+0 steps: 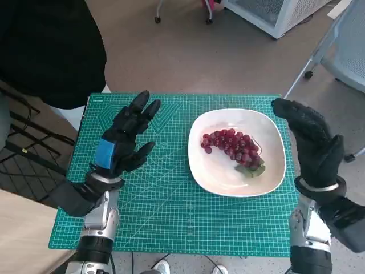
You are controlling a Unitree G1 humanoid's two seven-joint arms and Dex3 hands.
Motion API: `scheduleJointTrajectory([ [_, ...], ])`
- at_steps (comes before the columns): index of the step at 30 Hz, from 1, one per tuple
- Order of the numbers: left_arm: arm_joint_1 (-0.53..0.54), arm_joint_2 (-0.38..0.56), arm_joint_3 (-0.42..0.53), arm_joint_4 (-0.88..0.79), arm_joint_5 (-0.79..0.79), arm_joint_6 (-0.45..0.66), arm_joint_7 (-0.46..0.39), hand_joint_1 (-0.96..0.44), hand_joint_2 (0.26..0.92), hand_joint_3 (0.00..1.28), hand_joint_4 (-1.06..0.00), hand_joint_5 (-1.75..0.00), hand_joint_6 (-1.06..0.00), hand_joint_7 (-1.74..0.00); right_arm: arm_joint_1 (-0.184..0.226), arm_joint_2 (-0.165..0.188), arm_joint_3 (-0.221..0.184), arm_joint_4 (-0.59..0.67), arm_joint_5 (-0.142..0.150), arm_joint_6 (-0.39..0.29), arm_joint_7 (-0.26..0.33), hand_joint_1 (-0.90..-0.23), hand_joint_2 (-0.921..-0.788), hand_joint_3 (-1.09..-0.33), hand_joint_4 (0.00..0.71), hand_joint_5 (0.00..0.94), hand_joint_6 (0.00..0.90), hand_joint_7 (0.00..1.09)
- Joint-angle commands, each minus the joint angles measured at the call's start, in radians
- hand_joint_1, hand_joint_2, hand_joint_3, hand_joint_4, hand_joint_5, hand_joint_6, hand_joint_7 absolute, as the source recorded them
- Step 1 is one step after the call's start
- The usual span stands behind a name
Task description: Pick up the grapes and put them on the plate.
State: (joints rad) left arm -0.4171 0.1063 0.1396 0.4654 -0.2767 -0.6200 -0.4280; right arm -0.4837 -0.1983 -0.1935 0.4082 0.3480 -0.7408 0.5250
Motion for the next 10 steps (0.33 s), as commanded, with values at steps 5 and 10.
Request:
scheduleJointTrajectory([
  [5, 0.011, -0.002, 0.012, 0.018, 0.001, -0.031, 0.003, -0.41, 0.921, 0.23, -0.44, 0.00, -0.43, -0.04, 0.027, -0.008, 0.002, 0.005, -0.011, 0.004, 0.001, -0.576, -0.921, -0.662, 0.202, 0.000, -0.001, 0.40],
  [10, 0.012, 0.000, 0.012, 0.022, 0.011, -0.045, 0.008, -0.41, 0.921, 0.23, -0.44, 0.00, -0.43, -0.03, 0.029, -0.006, 0.003, -0.002, -0.016, 0.004, -0.005, -0.580, -0.921, -0.661, 0.202, 0.000, -0.001, 0.40],
])
